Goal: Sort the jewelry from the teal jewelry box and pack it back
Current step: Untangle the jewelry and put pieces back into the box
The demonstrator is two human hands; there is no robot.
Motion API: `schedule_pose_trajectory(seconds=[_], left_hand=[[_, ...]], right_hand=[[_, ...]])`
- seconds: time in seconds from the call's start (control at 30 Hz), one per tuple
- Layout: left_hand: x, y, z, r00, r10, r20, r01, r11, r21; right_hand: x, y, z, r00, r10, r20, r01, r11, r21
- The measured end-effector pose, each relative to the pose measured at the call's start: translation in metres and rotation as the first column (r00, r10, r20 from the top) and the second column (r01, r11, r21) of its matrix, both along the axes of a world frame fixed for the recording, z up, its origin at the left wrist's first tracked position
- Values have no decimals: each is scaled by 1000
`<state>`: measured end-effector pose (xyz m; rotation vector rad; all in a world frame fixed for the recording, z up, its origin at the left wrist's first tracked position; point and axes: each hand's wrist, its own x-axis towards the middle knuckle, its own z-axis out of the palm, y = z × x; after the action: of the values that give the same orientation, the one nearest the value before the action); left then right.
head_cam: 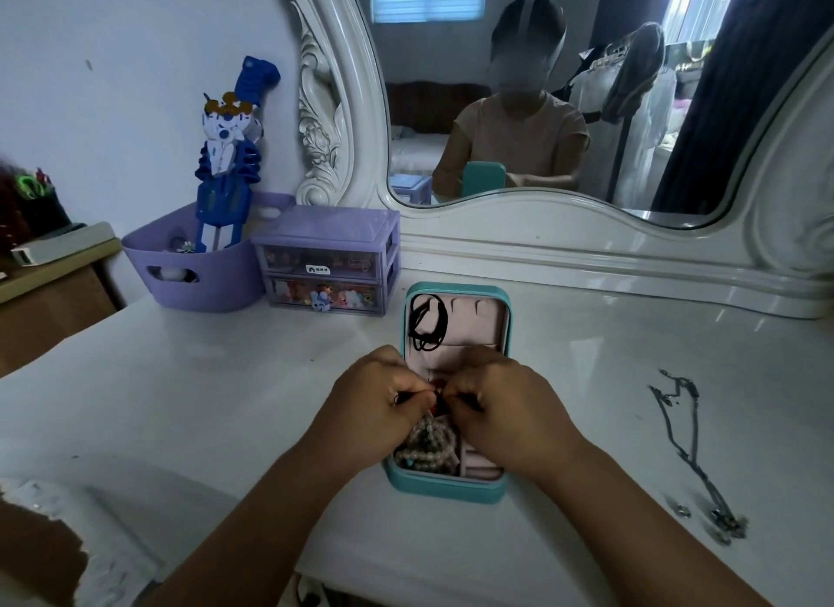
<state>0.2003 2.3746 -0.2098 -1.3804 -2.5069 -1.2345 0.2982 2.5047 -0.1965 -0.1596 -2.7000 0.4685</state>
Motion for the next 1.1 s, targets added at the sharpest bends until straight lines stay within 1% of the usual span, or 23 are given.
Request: schedule_pose_trajectory(seconds=[0.07, 0.13, 0.2, 0.27, 0.33, 0.37, 0.43, 0.53, 0.6, 0.67, 0.7, 0.77, 0.83, 0.97, 1.1], left_hand=[[-2, -3, 0, 998, -49, -47, 46, 997, -63], [-3, -7, 0, 998, -49, -44, 47, 997, -57], [-3, -11, -1, 999, 36, -15, -36, 999, 7], [0, -14, 0, 990, 142, -4, -141, 985, 99], [9, -16, 6, 982, 186, -8, -181, 962, 207], [17, -14, 11, 986, 164, -14, -156, 957, 244], [35, -5, 20, 997, 54, -56, -38, 966, 254], [59, 17, 26, 981, -128, -143, 153, 972, 179], [74, 33, 25, 958, -230, -171, 248, 965, 90], [90, 49, 20, 918, -345, -197, 348, 937, -18], [99, 57, 18, 897, -398, -194, 389, 917, -84], [115, 72, 14, 878, -461, -128, 426, 875, -228], [128, 85, 12, 885, -461, -71, 428, 862, -271], [144, 107, 11, 894, -448, 5, 433, 861, -266], [153, 118, 11, 908, -413, 68, 414, 864, -287]], right_hand=[[1, 1, 2, 1000, 23, 5, -22, 998, -62], [4, 3, 5, 999, 48, -13, -49, 987, -156], [10, 7, 9, 998, 38, -58, -50, 972, -228], [18, 13, 13, 996, -6, -88, -18, 963, -270], [28, 19, 18, 995, -47, -88, 19, 957, -291], [33, 22, 20, 994, -67, -82, 39, 954, -299], [44, 30, 23, 990, -116, -74, 88, 947, -310], [66, 45, 26, 979, -197, -45, 172, 931, -322], [87, 58, 28, 966, -258, -16, 238, 911, -335], [111, 71, 25, 947, -320, 20, 305, 881, -361], [125, 78, 23, 937, -348, 38, 336, 866, -369], [149, 87, 18, 924, -376, 72, 375, 849, -373], [168, 93, 14, 919, -381, 103, 391, 846, -363], [196, 99, 3, 925, -369, 93, 376, 853, -362], [207, 102, -3, 951, -272, 145, 307, 886, -347]])
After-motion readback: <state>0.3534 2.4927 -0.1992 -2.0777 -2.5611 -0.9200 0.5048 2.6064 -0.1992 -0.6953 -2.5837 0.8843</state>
